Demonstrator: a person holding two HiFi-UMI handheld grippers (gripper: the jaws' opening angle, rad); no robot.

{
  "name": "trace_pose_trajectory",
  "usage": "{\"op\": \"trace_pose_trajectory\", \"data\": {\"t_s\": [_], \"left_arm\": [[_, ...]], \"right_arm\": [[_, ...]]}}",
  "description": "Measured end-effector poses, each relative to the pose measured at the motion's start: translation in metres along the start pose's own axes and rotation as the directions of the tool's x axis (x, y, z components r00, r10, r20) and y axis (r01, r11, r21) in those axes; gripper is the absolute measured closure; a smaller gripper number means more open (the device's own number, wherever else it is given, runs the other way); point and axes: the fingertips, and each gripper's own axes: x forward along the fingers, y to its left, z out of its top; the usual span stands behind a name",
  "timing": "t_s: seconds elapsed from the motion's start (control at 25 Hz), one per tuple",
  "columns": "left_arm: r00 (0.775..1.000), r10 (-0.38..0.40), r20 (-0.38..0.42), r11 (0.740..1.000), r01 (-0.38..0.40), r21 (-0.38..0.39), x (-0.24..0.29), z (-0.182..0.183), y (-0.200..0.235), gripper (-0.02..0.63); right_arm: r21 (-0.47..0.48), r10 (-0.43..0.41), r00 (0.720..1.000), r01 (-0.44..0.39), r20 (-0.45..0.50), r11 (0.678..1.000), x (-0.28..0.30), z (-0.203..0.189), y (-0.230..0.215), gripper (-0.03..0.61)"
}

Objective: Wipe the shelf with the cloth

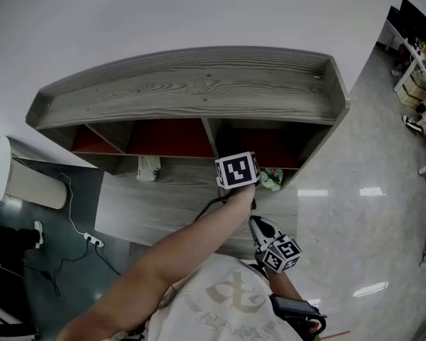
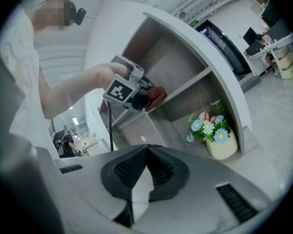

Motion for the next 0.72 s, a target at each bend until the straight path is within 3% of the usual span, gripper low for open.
{"op": "trace_pose_trajectory", "data": {"t_s": [0.12,0.36,0.56,0.72], "left_arm": [[1.0,0.015,-0.01,1.0,-0.015,-0.011,-0.012,-0.007,0.007,0.537],[0.999,-0.051,0.003,0.999,0.051,-0.009,-0.03,-0.022,0.007,0.537],[0.989,-0.148,-0.005,0.989,0.148,-0.004,-0.043,-0.038,0.016,0.537],[0.962,-0.272,0.018,0.962,0.271,0.036,-0.056,-0.045,0.022,0.538]], "right_arm": [[0.0,0.003,1.0,-0.003,-0.011,1.0,0.003,-0.004,0.003,0.574],[-0.009,0.012,1.0,-0.012,-0.027,1.0,0.01,-0.01,0.016,0.574],[-0.028,0.003,0.999,-0.004,-0.041,1.0,0.016,-0.011,0.025,0.574],[-0.045,-0.011,0.999,0.009,-0.039,0.999,0.024,-0.011,0.037,0.574]]}}
